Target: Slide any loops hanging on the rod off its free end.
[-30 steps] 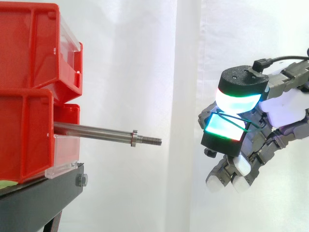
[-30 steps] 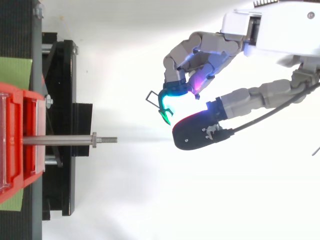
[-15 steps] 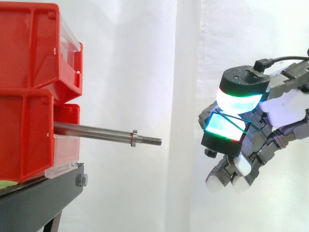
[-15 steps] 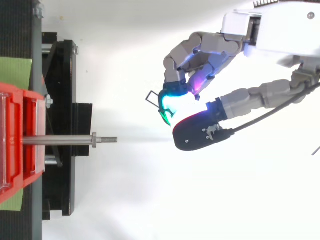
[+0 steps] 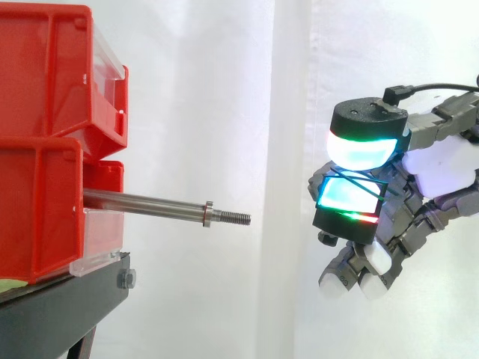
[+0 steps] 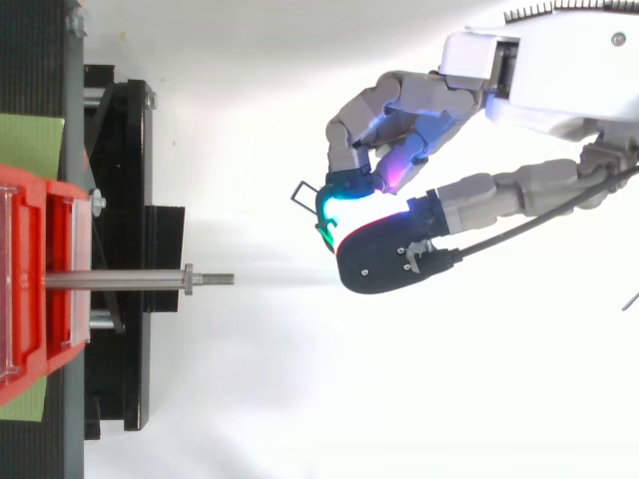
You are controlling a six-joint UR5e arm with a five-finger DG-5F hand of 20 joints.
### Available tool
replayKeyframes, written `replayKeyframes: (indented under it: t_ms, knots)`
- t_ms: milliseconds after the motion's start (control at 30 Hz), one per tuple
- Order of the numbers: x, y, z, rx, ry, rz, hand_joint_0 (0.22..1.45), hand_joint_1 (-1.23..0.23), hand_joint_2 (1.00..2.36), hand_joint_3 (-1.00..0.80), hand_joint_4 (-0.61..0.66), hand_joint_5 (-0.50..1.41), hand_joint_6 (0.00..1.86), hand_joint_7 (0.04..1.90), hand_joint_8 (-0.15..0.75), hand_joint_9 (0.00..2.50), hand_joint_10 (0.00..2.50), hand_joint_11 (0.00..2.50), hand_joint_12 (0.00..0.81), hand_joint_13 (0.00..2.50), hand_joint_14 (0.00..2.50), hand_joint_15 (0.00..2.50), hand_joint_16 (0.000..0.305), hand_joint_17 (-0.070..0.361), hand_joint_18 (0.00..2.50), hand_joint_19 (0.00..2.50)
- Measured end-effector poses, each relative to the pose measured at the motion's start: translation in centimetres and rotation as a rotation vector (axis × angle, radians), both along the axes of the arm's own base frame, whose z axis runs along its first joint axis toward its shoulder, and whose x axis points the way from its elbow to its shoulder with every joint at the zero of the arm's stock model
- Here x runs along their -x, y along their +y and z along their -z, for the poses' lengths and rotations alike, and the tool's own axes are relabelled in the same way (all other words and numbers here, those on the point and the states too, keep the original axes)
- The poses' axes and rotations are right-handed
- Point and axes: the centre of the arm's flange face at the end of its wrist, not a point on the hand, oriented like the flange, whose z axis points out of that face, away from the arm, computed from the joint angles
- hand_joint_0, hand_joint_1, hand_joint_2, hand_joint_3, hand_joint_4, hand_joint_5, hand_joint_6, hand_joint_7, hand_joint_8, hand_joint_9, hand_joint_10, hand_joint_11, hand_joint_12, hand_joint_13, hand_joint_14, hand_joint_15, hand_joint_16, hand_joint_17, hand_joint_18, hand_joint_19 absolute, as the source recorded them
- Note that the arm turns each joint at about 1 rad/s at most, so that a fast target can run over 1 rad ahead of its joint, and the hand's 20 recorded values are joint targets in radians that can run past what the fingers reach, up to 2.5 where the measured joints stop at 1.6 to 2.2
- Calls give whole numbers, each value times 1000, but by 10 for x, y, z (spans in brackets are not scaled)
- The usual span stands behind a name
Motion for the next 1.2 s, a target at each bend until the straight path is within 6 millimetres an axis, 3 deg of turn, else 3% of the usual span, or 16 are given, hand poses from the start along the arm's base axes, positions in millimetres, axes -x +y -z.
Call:
replayKeyframes:
  t_ms: [333, 600, 700, 800, 933, 1200]
  knots:
    - [0, 0, 0, -1, 0, 0, 509, -556, 1009, -387, 100, -109, 827, 1066, 260, 919, 20, 535, 337, 453, 8, 210, 48, 109, 441, 363]
    - [0, 0, 0, -1, 0, 0, 523, -604, 1019, -90, 86, -102, 858, 1157, 276, 945, 21, 546, 353, 481, 8, 213, 50, 113, 484, 334]
    - [0, 0, 0, -1, 0, 0, 524, -644, 1015, -50, 70, -109, 881, 1052, 299, 947, 20, 548, 376, 497, 7, 206, 56, 126, 520, 324]
    - [0, 0, 0, -1, 1, 0, 521, -678, 1017, -194, 93, -131, 872, 1050, 265, 905, 22, 565, 339, 463, 8, 219, 48, 108, 458, 358]
    - [0, 0, 0, -1, 1, 1, 494, -608, 1007, -408, 114, -126, 866, 989, 270, 907, 22, 552, 350, 465, 8, 215, 50, 113, 467, 353]
    - [0, -1, 1, -1, 1, 1, 505, -454, 1004, -465, 114, -113, 838, 1053, 270, 919, 21, 548, 347, 461, 8, 213, 50, 112, 465, 359]
